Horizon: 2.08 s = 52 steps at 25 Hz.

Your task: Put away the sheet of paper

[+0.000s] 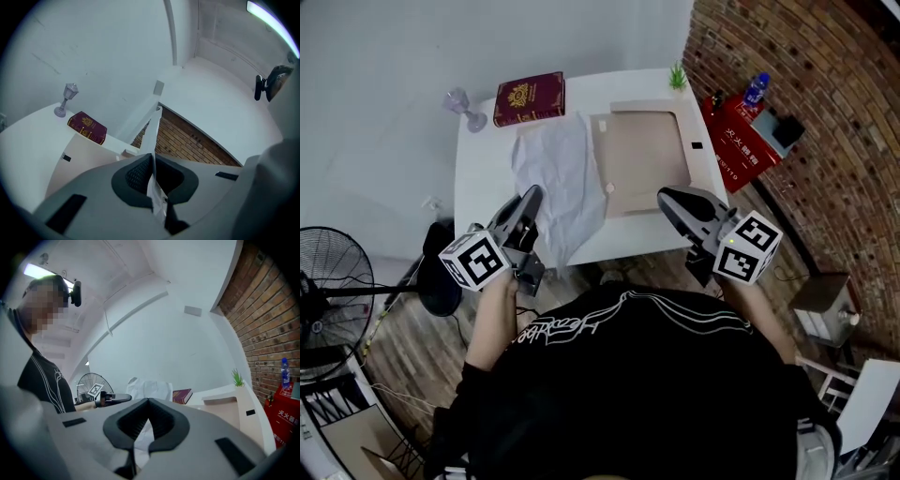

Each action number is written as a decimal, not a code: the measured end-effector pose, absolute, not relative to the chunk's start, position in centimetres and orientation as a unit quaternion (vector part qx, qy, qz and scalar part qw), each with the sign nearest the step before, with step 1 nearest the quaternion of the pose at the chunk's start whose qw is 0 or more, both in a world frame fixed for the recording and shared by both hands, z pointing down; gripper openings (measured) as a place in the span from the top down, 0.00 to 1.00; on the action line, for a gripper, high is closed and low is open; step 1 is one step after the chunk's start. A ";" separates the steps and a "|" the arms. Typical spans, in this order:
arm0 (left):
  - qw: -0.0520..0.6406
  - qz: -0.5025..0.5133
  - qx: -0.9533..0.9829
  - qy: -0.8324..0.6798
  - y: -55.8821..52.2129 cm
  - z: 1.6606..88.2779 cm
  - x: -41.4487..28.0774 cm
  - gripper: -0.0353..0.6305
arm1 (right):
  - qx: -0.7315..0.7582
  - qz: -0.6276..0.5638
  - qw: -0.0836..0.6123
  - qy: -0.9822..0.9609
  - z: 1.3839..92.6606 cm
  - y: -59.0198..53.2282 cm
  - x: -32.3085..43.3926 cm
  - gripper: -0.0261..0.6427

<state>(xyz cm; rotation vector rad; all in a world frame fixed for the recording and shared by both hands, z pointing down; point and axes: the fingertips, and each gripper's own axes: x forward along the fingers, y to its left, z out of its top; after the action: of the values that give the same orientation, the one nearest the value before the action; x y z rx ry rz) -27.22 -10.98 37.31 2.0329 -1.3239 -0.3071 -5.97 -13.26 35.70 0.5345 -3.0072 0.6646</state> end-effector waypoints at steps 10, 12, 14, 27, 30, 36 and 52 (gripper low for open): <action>0.378 -0.151 0.791 -0.457 -16.3 38.0 -27.7 0.90 | 0.220 0.216 0.014 -0.951 36.5 -16.1 -6.5 0.96; 0.380 -0.152 0.792 -0.453 -17.4 38.4 -27.8 0.90 | 0.230 0.217 0.013 -0.949 36.7 -16.4 -6.3 0.96; 0.385 -0.151 0.791 -0.451 -18.4 38.7 -27.8 0.90 | 0.239 0.217 0.013 -0.946 37.0 -16.8 -6.3 0.96; 0.421 -0.114 0.777 -0.455 -23.0 43.9 -29.1 0.90 | 0.284 0.229 0.017 -0.931 38.7 -18.3 -5.8 0.96; 0.428 -0.105 0.774 -0.455 -23.7 45.2 -29.4 0.90 | 0.285 0.234 0.023 -0.929 39.3 -18.5 -6.0 0.96; 0.446 -0.086 0.765 -0.456 -24.6 47.8 -29.5 0.90 | 0.289 0.239 0.028 -0.926 39.8 -19.0 -6.1 0.96; 0.485 -0.029 0.731 -0.479 -26.1 52.8 -28.0 0.90 | 0.269 0.271 0.022 -0.924 41.6 -22.1 -4.6 0.96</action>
<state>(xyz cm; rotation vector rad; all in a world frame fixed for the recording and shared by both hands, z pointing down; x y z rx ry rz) -27.97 -26.13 52.80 1.7809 -1.1654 -0.0717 -4.62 -22.14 41.57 0.8321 -2.8627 0.8408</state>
